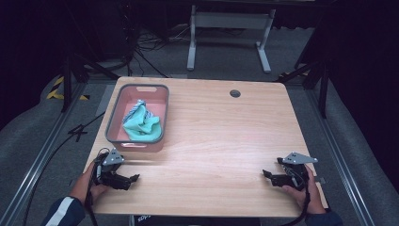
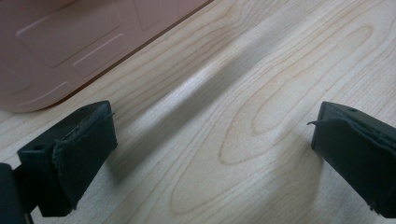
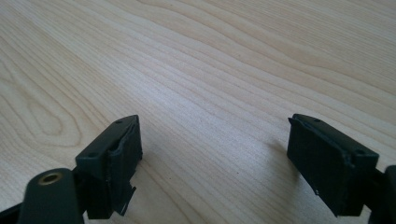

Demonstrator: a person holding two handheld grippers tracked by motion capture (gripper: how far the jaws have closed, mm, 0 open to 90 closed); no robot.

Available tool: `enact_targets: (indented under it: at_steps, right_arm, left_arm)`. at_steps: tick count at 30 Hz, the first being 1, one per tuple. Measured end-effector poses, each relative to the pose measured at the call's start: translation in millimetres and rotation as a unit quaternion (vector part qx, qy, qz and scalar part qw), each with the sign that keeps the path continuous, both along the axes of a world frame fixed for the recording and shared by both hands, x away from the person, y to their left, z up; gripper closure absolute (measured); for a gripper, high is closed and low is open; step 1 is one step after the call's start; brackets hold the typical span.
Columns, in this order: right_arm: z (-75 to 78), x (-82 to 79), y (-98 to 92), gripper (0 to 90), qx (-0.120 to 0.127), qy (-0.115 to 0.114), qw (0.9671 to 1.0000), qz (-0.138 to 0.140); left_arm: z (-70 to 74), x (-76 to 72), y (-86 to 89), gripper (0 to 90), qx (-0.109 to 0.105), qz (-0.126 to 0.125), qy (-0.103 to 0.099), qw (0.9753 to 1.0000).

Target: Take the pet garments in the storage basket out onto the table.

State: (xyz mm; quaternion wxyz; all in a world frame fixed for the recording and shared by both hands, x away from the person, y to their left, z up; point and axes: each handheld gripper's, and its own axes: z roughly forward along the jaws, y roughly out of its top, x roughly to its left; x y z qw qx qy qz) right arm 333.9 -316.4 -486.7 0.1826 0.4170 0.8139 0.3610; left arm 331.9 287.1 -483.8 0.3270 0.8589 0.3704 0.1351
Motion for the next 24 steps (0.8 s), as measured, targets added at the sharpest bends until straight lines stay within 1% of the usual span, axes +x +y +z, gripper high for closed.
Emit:
enact_targets:
  at_steps: [8,10,11,12,13,15,16,17,19,20,22,23,24]
  right_arm:
    - [0.0,0.2,0.0,18.4,0.001,0.001,1.0,0.0]
    - [0.0,0.2,0.0,18.3,0.001,0.001,1.0,0.0]
    - [0.0,0.2,0.0,18.3,0.001,0.001,1.0,0.0]
    - [0.0,0.2,0.0,18.3,0.001,0.001,1.0,0.0]
    - [0.0,0.3,-0.1,18.3,0.0,0.001,1.0,0.0]
    - [0.0,0.2,0.0,18.3,0.001,0.001,1.0,0.0]
    - [-0.1,0.2,0.0,18.3,0.001,0.001,1.0,0.0]
    - [0.0,0.1,0.1,18.3,0.0,0.0,1.0,0.0]
    - [0.0,0.2,0.1,18.3,0.0,0.0,1.0,0.0]
    - [0.0,0.2,0.1,18.3,0.0,0.001,1.0,0.0]
    - [0.0,0.4,0.1,18.2,0.0,0.0,1.0,0.0]
    - [0.0,0.4,0.2,18.3,0.0,0.0,1.0,0.0]
    - [0.0,0.3,0.2,18.3,0.0,0.0,1.0,0.0]
  left_arm:
    - [-0.1,0.2,0.9,0.2,-0.002,-0.004,0.001,1.0]
    - [0.5,0.7,4.0,0.2,0.002,-0.02,0.001,0.9998]
    - [0.5,0.7,4.0,0.3,0.002,-0.02,0.001,0.9998]
    - [0.1,-0.3,4.3,0.3,-0.002,-0.017,0.003,0.9999]
    - [0.3,-1.2,4.9,0.4,0.001,-0.015,0.001,0.9999]
    - [0.7,-2.9,5.0,1.2,0.0,-0.013,0.0,0.9999]
    - [1.9,-4.1,5.6,2.8,0.001,-0.017,0.001,0.9999]
    - [2.0,-6.0,5.3,5.5,-0.003,-0.013,-0.002,0.9999]
    - [2.9,-7.2,6.0,8.2,-0.001,-0.015,0.001,0.9999]
    - [4.5,-7.0,7.3,8.6,0.007,-0.017,0.004,0.9998]
    - [5.9,-4.9,8.8,8.7,0.013,-0.02,0.011,0.9996]
    - [6.0,-4.3,8.8,8.8,0.011,-0.017,0.014,0.9997]
    - [6.8,-3.2,9.6,9.1,0.015,-0.018,0.015,0.9996]
